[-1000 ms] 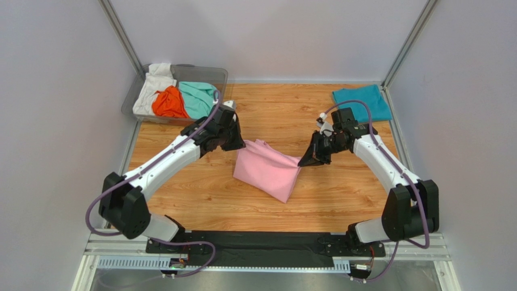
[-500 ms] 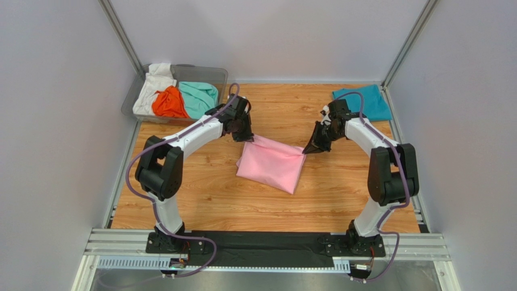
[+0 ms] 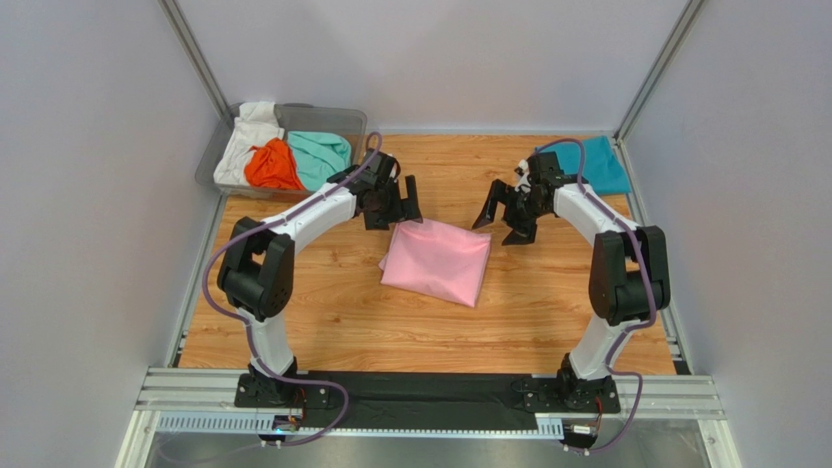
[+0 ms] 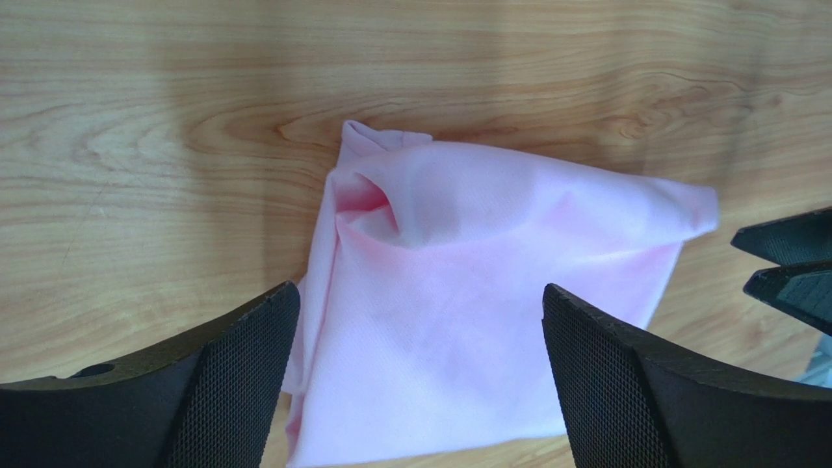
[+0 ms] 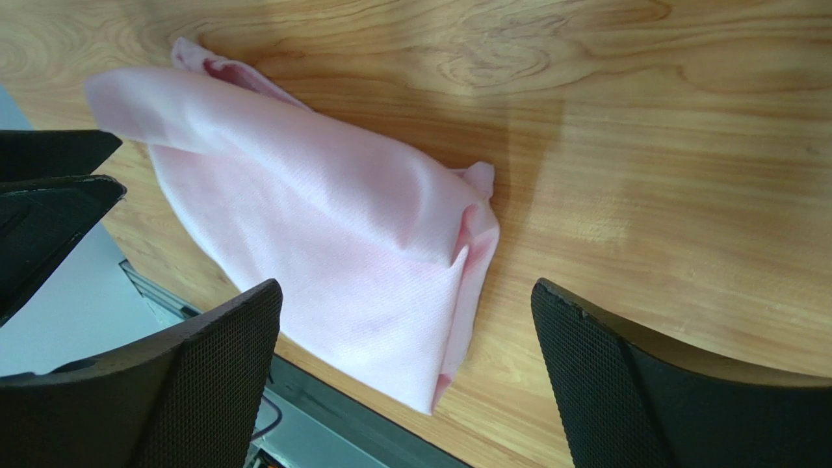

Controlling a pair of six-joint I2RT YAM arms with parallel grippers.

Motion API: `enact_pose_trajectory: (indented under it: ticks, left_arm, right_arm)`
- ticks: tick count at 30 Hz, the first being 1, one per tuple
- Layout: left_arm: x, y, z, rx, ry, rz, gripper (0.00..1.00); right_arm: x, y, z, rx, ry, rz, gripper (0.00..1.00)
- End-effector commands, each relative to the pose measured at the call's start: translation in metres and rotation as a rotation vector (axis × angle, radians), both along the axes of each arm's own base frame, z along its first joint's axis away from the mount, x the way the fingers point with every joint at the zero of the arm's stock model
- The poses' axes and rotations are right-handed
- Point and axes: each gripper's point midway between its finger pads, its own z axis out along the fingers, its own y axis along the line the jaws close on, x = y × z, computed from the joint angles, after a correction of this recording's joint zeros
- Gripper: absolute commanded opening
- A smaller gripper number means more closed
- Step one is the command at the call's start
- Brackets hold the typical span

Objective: Fold and stack the t-shirts
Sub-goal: Fold the tshirt

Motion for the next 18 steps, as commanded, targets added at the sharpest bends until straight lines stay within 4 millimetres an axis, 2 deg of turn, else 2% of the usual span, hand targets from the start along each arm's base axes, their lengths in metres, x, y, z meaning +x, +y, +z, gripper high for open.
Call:
enact_pose_trajectory:
  ticks: [1, 2, 3, 4, 5, 7, 8, 10, 14, 18]
  left_arm:
    - [-0.007, -0.005, 0.057, -0.096, -0.097, -0.027, 1.00]
    - [-0.013, -0.010, 0.061, -0.113, -0.095, -0.045, 1.00]
    - [-0.018, -0.011, 0.066, -0.122, -0.104, -0.052, 1.00]
    - [-0.027, -0.016, 0.064, -0.124, -0.093, -0.072, 1.00]
    - [-0.030, -0.021, 0.066, -0.134, -0.101, -0.089, 1.00]
    - [-0.040, -0.032, 0.065, -0.159, -0.098, -0.130, 1.00]
    - [-0.042, -0.042, 0.068, -0.204, -0.104, -0.164, 1.00]
    - [-0.044, -0.050, 0.062, -0.240, -0.075, -0.185, 1.00]
    - [-0.035, -0.058, 0.044, -0.229, -0.033, -0.189, 1.00]
    - [-0.020, -0.062, 0.021, -0.187, 0.004, -0.177, 1.00]
  right_arm:
    - [-0.012, 0.010, 0.041, 0.048, -0.112, 0.039, 1.00]
    - [-0.019, 0.013, 0.051, 0.053, -0.142, 0.051, 1.00]
    - [-0.025, 0.017, 0.053, 0.057, -0.145, 0.064, 1.00]
    - [-0.036, 0.026, 0.052, 0.060, -0.144, 0.093, 1.00]
    - [-0.039, 0.030, 0.062, 0.074, -0.183, 0.101, 1.00]
    - [-0.045, 0.043, 0.065, 0.102, -0.201, 0.127, 1.00]
    - [-0.045, 0.048, 0.067, 0.127, -0.214, 0.135, 1.00]
    - [-0.045, 0.053, 0.068, 0.147, -0.208, 0.143, 1.00]
    - [-0.030, 0.057, 0.060, 0.138, -0.206, 0.146, 1.00]
    - [-0.015, 0.061, 0.038, 0.121, -0.156, 0.160, 1.00]
